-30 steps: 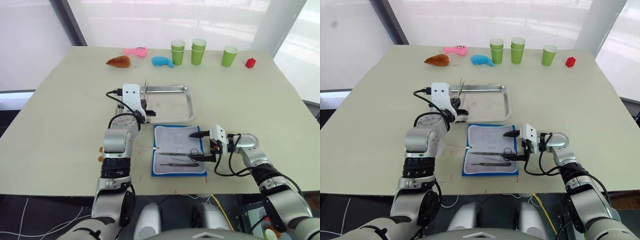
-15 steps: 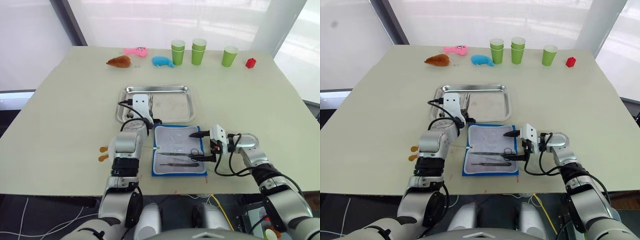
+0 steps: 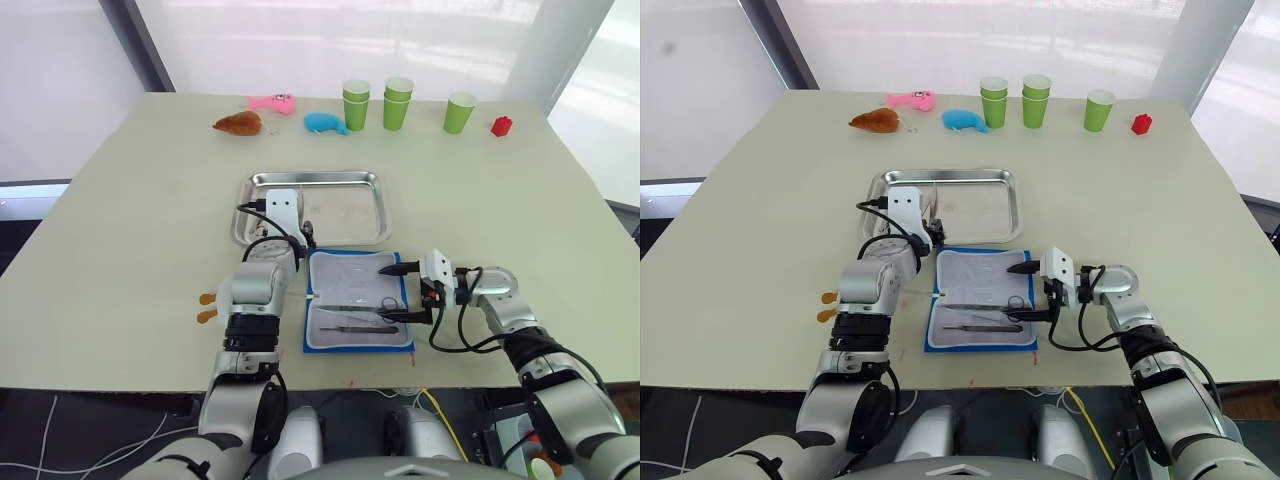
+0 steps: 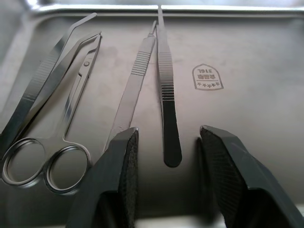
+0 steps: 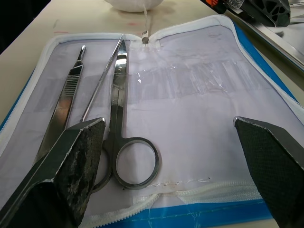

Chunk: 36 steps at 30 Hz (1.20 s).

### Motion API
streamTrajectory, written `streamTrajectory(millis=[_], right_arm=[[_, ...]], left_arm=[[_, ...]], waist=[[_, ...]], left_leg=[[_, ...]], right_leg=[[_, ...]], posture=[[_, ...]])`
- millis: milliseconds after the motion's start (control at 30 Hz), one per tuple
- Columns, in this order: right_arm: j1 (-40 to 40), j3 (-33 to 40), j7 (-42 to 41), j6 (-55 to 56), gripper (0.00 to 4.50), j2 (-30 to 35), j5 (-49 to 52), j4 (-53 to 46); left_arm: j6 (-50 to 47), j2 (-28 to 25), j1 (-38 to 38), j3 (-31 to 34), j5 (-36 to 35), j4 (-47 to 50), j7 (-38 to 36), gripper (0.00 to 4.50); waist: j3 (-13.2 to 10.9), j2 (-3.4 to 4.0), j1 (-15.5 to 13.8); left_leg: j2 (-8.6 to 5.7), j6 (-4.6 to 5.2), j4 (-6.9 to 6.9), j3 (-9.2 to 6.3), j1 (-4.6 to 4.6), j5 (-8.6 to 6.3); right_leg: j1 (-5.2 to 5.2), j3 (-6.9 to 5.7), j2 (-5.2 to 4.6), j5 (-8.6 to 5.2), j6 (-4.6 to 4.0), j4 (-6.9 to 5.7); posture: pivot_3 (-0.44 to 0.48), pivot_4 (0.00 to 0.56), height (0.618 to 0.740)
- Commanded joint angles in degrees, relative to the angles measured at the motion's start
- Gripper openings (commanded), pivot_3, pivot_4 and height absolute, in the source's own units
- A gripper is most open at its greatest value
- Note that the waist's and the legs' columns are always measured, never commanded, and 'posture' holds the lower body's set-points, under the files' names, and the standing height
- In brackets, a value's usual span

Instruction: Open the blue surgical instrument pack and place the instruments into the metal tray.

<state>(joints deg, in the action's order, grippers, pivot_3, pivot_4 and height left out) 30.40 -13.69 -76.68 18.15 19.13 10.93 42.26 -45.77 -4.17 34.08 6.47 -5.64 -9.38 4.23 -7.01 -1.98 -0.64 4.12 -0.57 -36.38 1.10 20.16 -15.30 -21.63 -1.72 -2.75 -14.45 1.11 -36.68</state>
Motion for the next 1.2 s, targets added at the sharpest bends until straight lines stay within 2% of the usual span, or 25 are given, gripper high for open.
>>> streamTrajectory(millis=[33,333,433,500,567,833,1067,1200], right_arm=[[-5.4,-4.0,-0.1,-2.6,4.50,1.5,-6.4,6.5],[-5.8,-4.0,0.0,-2.8,4.50,1.5,-6.3,6.3],[-5.8,-4.0,0.1,-2.8,4.50,1.4,-6.2,6.3],[-5.8,-4.0,0.1,-2.9,4.50,1.4,-6.2,6.2],[-5.8,-4.0,0.1,-2.9,4.50,1.4,-6.2,6.2],[-6.0,-4.0,0.0,-3.0,4.50,1.3,-6.1,6.0],[-6.6,-3.9,0.1,-3.0,4.50,1.3,-6.0,5.6],[-7.0,-3.9,0.1,-3.1,4.50,1.3,-5.9,5.2]], left_arm=[[0.1,-0.2,1.0,-0.4,0.7,2.6,0.4,2.01],[3.3,-2.3,1.0,-2.2,-0.3,10.6,-3.8,2.01],[4.2,-5.5,-0.8,-3.5,-2.9,14.2,-11.3,2.01],[2.4,-7.8,-2.3,-3.2,-6.8,16.9,-17.3,2.01],[4.7,-10.9,-3.7,-2.5,-10.2,18.9,-24.3,2.01],[16.0,-27.6,-11.2,0.9,-19.7,22.1,-51.8,2.01],[20.2,-40.7,-18.4,4.0,-25.6,23.0,-70.5,2.01],[27.0,-43.9,-22.6,6.7,-27.2,23.4,-78.3,2.01]], waist=[[0.0,0.00,0.0],[0.0,0.00,0.0],[-0.1,0.07,0.1],[-0.1,0.11,0.1],[-0.2,0.23,0.1],[-0.3,0.37,0.2],[-0.3,0.33,0.0],[-0.3,0.33,0.0]], left_leg=[[0.00,0.00,0.00,0.00,0.00,0.00],[0.00,-0.01,0.00,0.00,0.01,0.00],[0.00,-0.01,0.01,0.00,0.02,-0.01],[0.00,-0.02,0.01,0.00,0.01,-0.01],[0.00,-0.02,0.02,0.01,0.01,-0.01],[0.02,-0.03,0.04,0.04,0.02,-0.02],[0.05,-0.03,0.12,0.03,0.04,-0.04],[0.09,-0.04,0.22,0.03,0.04,-0.05]], right_leg=[[0.00,0.00,0.00,0.00,0.00,0.00],[0.00,0.00,0.00,0.00,0.00,0.01],[-0.01,0.00,-0.01,0.00,-0.01,0.03],[-0.01,0.00,-0.01,0.00,-0.01,0.03],[-0.02,0.01,-0.01,0.00,-0.02,0.03],[-0.05,0.03,-0.04,-0.17,-0.22,0.08],[-0.13,-0.01,-0.13,-0.26,-0.09,0.23],[-0.16,-0.01,-0.22,-0.27,-0.10,0.32]], posture=[[0.000,0.150,0.740],[0.000,0.150,0.740],[0.000,0.150,0.740],[0.000,0.150,0.740],[0.000,0.150,0.740],[0.000,0.150,0.740],[0.000,0.150,0.740],[0.000,0.150,0.740]])
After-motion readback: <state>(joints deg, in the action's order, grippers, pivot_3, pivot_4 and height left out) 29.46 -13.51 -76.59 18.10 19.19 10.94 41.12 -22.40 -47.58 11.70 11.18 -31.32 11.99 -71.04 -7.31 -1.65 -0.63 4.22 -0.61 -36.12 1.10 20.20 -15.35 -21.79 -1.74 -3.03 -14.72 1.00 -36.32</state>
